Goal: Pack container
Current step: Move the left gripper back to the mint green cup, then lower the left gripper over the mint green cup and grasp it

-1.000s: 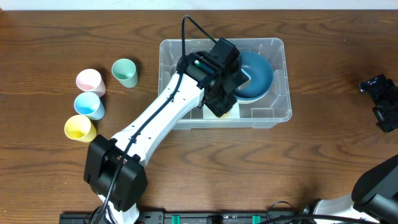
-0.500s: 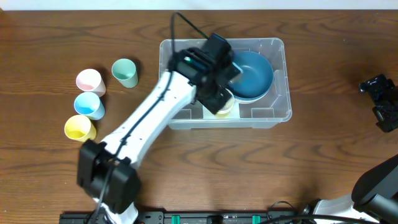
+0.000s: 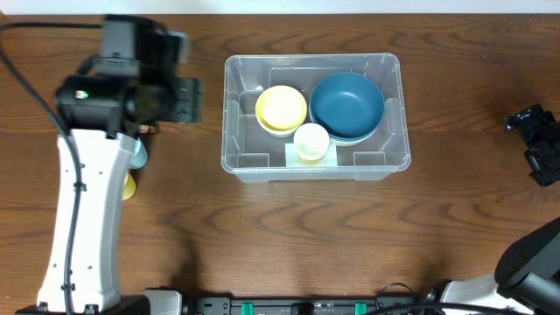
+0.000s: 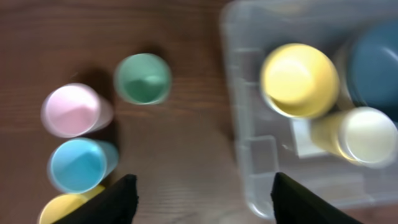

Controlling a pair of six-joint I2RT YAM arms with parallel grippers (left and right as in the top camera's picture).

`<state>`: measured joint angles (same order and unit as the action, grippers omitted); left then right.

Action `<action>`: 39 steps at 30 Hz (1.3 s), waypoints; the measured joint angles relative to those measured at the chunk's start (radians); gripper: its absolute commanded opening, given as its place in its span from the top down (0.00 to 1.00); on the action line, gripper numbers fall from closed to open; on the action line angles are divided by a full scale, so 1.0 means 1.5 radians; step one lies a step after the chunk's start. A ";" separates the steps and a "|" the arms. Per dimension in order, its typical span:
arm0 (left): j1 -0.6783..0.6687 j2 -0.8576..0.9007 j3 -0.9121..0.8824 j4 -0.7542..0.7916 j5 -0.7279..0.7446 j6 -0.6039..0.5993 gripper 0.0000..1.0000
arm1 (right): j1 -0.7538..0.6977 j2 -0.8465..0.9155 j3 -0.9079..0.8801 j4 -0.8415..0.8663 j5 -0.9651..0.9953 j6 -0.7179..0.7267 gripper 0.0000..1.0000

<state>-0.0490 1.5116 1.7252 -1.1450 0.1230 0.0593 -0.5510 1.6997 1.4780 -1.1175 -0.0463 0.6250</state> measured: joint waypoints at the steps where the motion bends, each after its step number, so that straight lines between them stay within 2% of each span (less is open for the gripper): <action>1: 0.020 0.005 0.000 0.008 0.000 -0.002 0.27 | 0.000 0.000 0.000 0.000 0.000 0.000 0.01; 9: 0.106 0.084 -0.001 0.109 -0.003 -0.008 0.23 | 0.000 0.000 0.000 0.000 0.000 0.000 0.01; 16: 0.114 0.190 -0.001 0.200 -0.003 0.013 0.23 | 0.000 0.000 0.000 0.000 0.000 0.000 0.01; 26: 0.101 0.308 -0.002 0.229 -0.002 0.069 0.23 | 0.000 0.000 0.000 0.000 0.000 0.000 0.01; 33: 0.096 0.350 -0.002 0.259 -0.002 0.080 0.38 | 0.000 0.000 0.000 0.000 0.000 0.000 0.01; 39: 0.096 0.358 -0.002 0.263 -0.012 0.083 0.41 | 0.000 0.000 0.000 0.000 0.000 0.000 0.01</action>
<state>0.0952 2.0480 1.7226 -0.7509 0.1047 0.1841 -0.5510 1.6997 1.4780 -1.1179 -0.0463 0.6250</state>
